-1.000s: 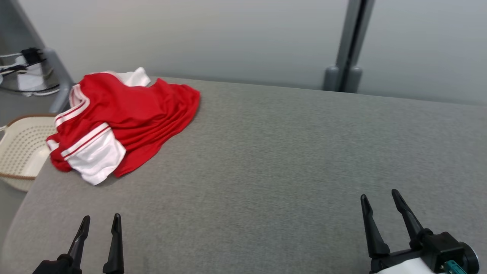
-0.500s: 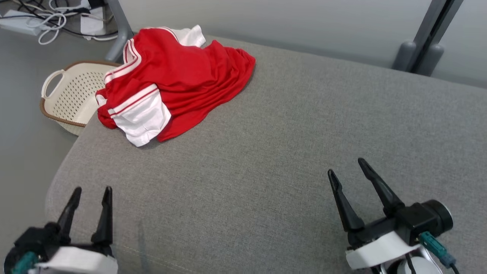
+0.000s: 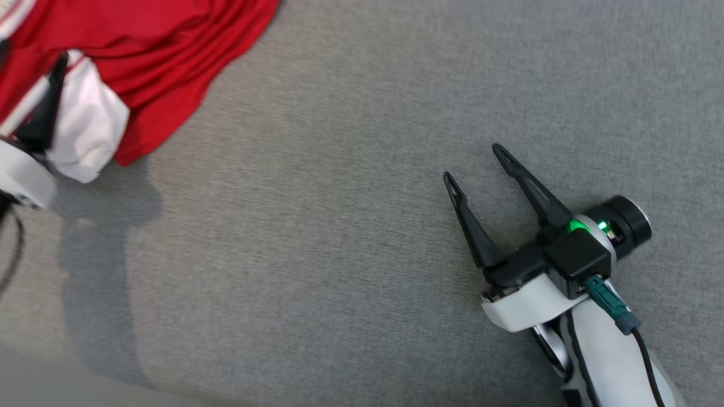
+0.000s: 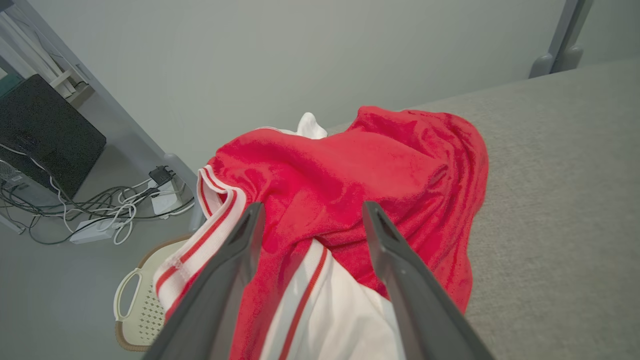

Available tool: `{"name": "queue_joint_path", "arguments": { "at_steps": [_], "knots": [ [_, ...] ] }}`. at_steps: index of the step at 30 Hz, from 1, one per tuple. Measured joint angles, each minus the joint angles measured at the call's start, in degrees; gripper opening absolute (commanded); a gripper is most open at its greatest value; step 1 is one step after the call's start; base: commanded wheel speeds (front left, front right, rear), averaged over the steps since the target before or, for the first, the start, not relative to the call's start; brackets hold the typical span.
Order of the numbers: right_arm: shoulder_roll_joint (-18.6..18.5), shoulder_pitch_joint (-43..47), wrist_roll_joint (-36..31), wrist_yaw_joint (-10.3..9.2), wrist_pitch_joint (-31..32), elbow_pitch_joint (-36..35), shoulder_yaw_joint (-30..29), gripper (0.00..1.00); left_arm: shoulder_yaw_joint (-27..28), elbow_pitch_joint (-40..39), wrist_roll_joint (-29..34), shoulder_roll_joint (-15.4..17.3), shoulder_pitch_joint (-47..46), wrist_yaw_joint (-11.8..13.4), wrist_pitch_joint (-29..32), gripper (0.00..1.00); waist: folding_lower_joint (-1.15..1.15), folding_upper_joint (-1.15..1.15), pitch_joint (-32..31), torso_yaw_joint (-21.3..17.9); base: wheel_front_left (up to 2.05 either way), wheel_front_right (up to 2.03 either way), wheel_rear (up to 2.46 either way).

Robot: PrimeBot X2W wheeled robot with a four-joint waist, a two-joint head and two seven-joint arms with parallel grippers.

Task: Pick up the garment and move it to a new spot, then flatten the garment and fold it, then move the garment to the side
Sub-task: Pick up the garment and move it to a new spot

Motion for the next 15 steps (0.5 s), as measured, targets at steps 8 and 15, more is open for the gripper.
{"name": "queue_joint_path", "arguments": {
  "at_steps": [8, 15],
  "knots": [
    [1.5, -5.2, -0.4, 0.26, -0.6, -2.3, 3.4, 1.0, -11.8, 8.0, -13.0, 9.0, -14.5, 0.0, 10.9, 1.0, 0.0, 0.0, 7.5, -6.5, 0.0, 0.0, 0.0],
    [2.3, -6.6, -0.4, 0.34, -1.0, -4.5, 4.1, 1.0, -20.3, 13.3, -17.5, 13.2, -19.3, 0.0, 13.2, 1.0, 0.0, -0.01, 10.9, -11.8, 0.0, 0.0, 0.0]
  ]
}}
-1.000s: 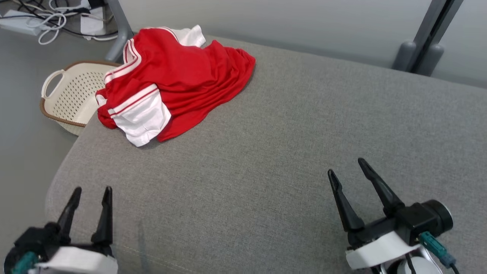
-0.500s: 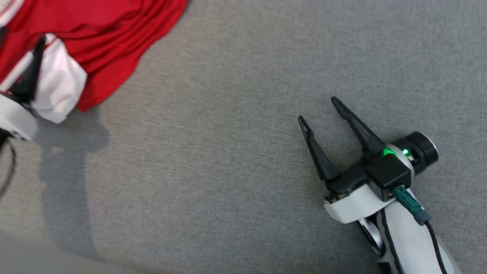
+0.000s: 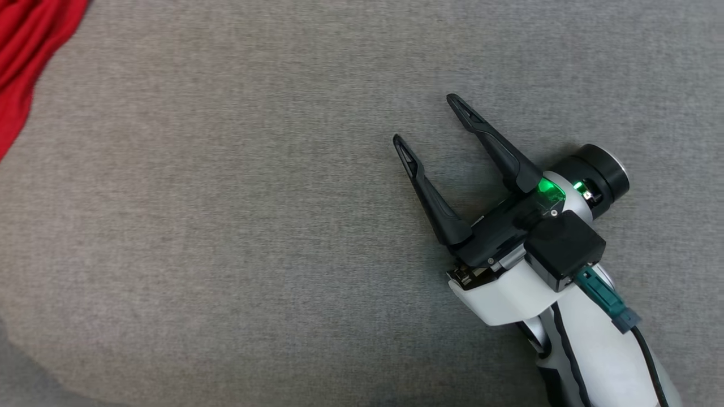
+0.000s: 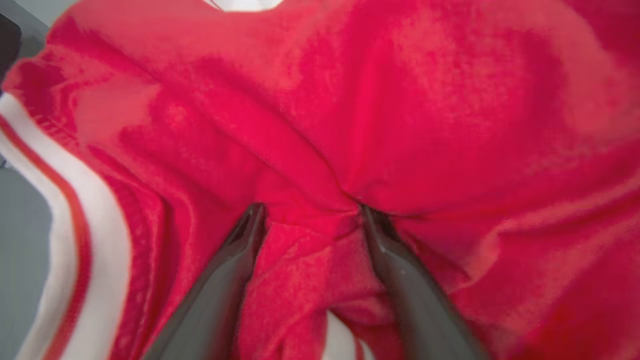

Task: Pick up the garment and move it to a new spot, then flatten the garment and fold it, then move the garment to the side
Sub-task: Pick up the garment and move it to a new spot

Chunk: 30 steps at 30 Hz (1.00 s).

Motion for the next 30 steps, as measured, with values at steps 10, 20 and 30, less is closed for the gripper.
{"name": "queue_joint_path", "arguments": {
  "at_steps": [10, 20, 30],
  "knots": [
    [-0.5, 2.0, 0.1, -0.01, 0.0, 0.2, -2.5, 1.0, -7.5, 1.1, -5.5, -0.4, -1.5, 0.1, -5.7, 0.0, 0.0, 0.0, -1.5, -0.8, 0.0, 0.0, 0.0],
    [-2.2, 9.1, 2.7, -0.34, 0.8, 3.7, -5.2, 1.0, -10.8, -6.4, -9.9, 2.4, -1.6, 0.0, -17.7, 0.0, 0.0, 0.02, -10.7, 1.5, 0.0, 0.0, 0.0],
    [-2.3, 17.0, 5.6, -0.34, 0.8, 4.0, -7.2, 1.0, -9.7, -22.7, -13.1, 3.7, 1.9, 0.6, -21.9, 0.0, 0.0, 0.02, -24.0, 2.6, 0.0, 0.0, 0.0]
  ]
}}
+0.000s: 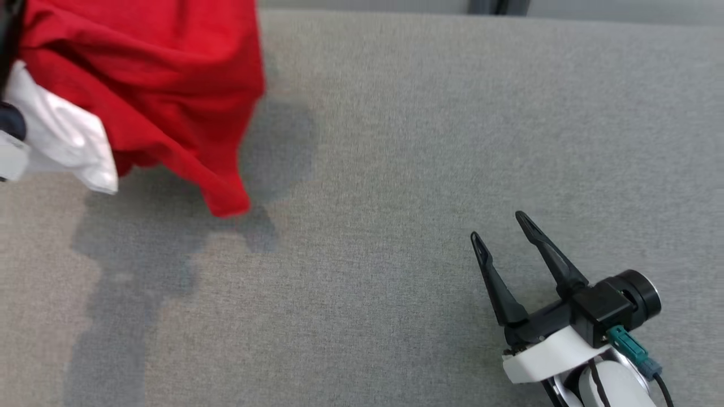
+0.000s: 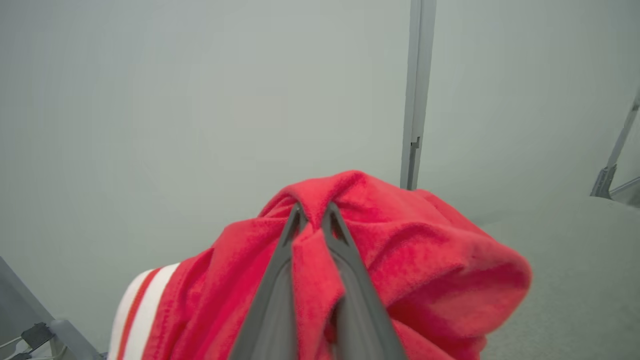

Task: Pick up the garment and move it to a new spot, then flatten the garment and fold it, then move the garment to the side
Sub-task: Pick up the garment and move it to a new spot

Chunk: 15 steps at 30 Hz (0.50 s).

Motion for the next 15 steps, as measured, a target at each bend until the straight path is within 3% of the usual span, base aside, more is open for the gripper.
{"name": "queue_joint_path", "arguments": {
  "at_steps": [6, 11, 15],
  "knots": [
    [0.0, 2.7, 1.3, 0.0, 0.0, -0.8, -0.4, 1.0, 1.2, -15.9, -2.1, -2.4, 4.8, 4.8, -0.8, 0.0, 0.0, 0.0, -4.6, -2.2, 0.0, 0.0, 0.0],
    [0.0, 3.9, 2.3, 0.0, 0.0, -1.8, -0.8, 1.0, -1.0, -27.1, -1.4, -9.0, 9.0, 9.3, -1.1, 0.0, 0.0, 0.0, -5.9, -6.4, 0.0, 0.0, 0.0],
    [0.0, 4.8, 2.9, 0.0, 0.0, -2.6, -1.2, 1.0, -4.9, -29.4, -0.1, -15.2, 11.4, 11.3, -1.1, 0.0, 0.0, 0.0, -6.5, -10.3, 0.0, 0.0, 0.0]
  ]
}}
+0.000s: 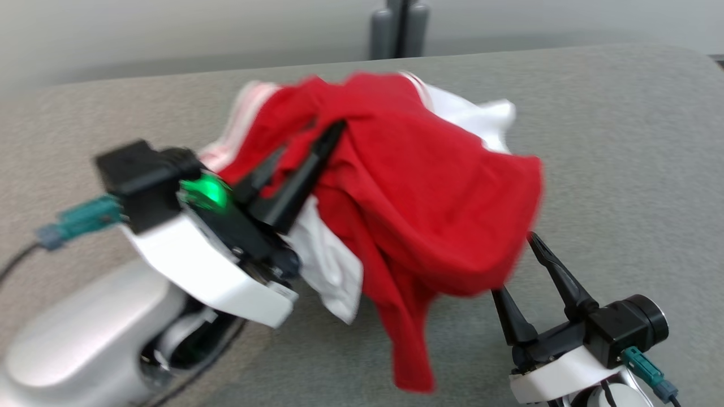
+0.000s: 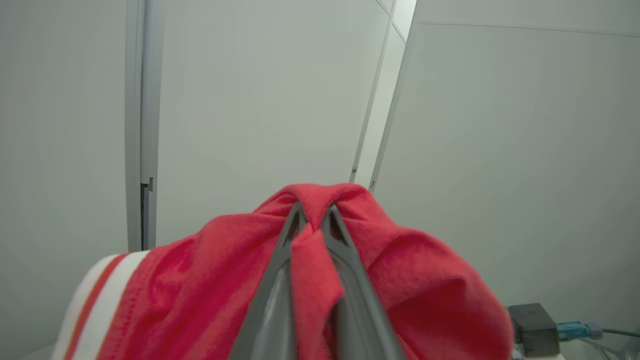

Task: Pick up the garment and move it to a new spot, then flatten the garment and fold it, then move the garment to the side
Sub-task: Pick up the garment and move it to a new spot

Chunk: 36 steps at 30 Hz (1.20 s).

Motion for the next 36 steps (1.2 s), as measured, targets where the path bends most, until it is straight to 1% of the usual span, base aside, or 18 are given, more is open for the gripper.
{"name": "queue_joint_path", "arguments": {
  "at_steps": [3, 6, 8, 10, 12, 14, 15, 17, 19, 21, 24, 27, 28, 30, 32, 36],
  "knots": [
    [0.0, 0.4, 0.1, 0.0, 0.0, -0.6, -0.2, 1.0, -2.2, 1.6, -0.5, -4.5, 1.7, 0.5, 0.0, 0.0, 0.0, 0.0, -0.2, -3.3, 0.0, 0.0, 0.0],
    [0.0, 1.5, 0.2, 0.0, 0.0, -1.3, -1.3, 1.0, -4.8, 5.6, -0.7, -8.3, 3.3, 0.4, 0.1, 0.0, 0.0, 0.0, -0.2, -6.8, 0.0, 0.0, 0.0],
    [0.0, 2.2, 0.4, 0.0, 0.0, -1.7, -2.1, 1.0, -6.3, 10.1, -0.1, -9.6, 4.1, 0.5, 0.1, 0.0, 0.0, 0.0, -0.1, -8.9, 0.0, 0.0, 0.0],
    [0.0, 2.9, 0.6, 0.0, 0.0, -2.1, -2.4, 1.0, -7.3, 15.9, -0.1, -10.9, 5.5, 0.5, 0.1, 0.0, 0.0, 0.0, 0.1, -10.8, 0.0, 0.0, 0.0],
    [0.0, 3.6, 0.8, 0.0, 0.0, -2.2, -2.4, 1.0, -8.5, 22.5, 1.5, -11.9, 6.7, 0.4, 0.0, 0.0, 0.0, -0.01, 0.3, -12.5, 0.0, 0.0, 0.0],
    [0.0, 3.9, 1.1, 0.0, 0.0, -2.2, -2.4, 1.0, -8.8, 28.8, 2.0, -13.1, 8.2, -0.4, -0.1, 0.0, 0.0, -0.01, 0.4, -13.9, 0.0, 0.0, 0.0],
    [0.0, 4.0, 1.2, 0.0, 0.0, -2.3, -2.4, 1.0, -8.7, 31.2, 2.1, -13.9, 9.0, -1.4, -0.2, 0.0, 0.0, -0.01, 0.5, -14.4, 0.0, 0.0, 0.0],
    [0.0, 4.4, 1.3, 0.0, 0.0, -2.3, -2.5, 1.0, -8.4, 35.3, 2.2, -15.6, 10.4, -3.2, -0.3, 0.0, 0.0, -0.01, 0.4, -15.1, 0.0, 0.0, 0.0],
    [0.0, 4.8, 1.2, 0.0, 0.0, -2.3, -3.0, 1.0, -7.3, 37.7, 3.9, -17.5, 11.3, -5.2, -0.3, 0.0, 0.0, -0.01, 0.0, -15.0, 0.0, 0.0, 0.0],
    [0.0, 4.8, 0.9, 0.0, 0.0, -2.2, -3.3, 1.0, -6.2, 39.9, 5.9, -19.2, 12.3, -6.7, -0.4, 0.0, 0.0, -0.01, -0.6, -14.5, 0.0, 0.0, 0.0],
    [0.0, 4.8, 0.5, 0.0, 0.0, -2.1, -3.3, 1.0, -3.9, 42.1, 8.9, -21.2, 14.6, -7.8, -0.4, 0.0, 0.0, -0.01, -1.5, -13.6, 0.0, 0.0, 0.0],
    [0.0, 5.0, 0.2, 0.0, 0.0, -2.1, -3.6, 1.0, -2.0, 42.7, 12.2, -22.9, 16.2, -8.4, -0.4, 0.0, 0.0, -0.01, -2.7, -12.5, 0.0, 0.0, 0.0],
    [0.0, 5.2, 0.2, 0.0, 0.0, -2.1, -4.0, 1.0, -1.4, 42.5, 13.3, -23.3, 16.7, -8.4, -0.4, 0.3, 0.0, -0.01, -3.1, -12.1, 0.0, 0.0, 0.0],
    [0.0, 5.8, 0.1, 0.0, 0.0, -2.0, -4.6, 1.0, -0.7, 41.3, 14.5, -24.0, 18.3, -8.9, -0.4, 1.0, 0.0, -0.01, -4.0, -11.2, 0.0, 0.0, 0.0],
    [0.0, 6.4, 0.0, 0.0, 0.0, -1.9, -5.0, 1.0, 0.9, 38.5, 16.5, -24.2, 20.1, -8.3, -0.3, 1.0, 0.0, -0.01, -4.9, -10.3, 0.0, 0.0, 0.0],
    [0.0, 7.4, 0.0, 0.0, 0.0, -2.1, -5.9, 1.0, 6.1, 29.9, 22.2, -23.3, 24.4, -5.1, -0.3, 1.0, 0.0, -0.01, -6.3, -8.1, 0.0, 0.0, 0.0]
  ]
}}
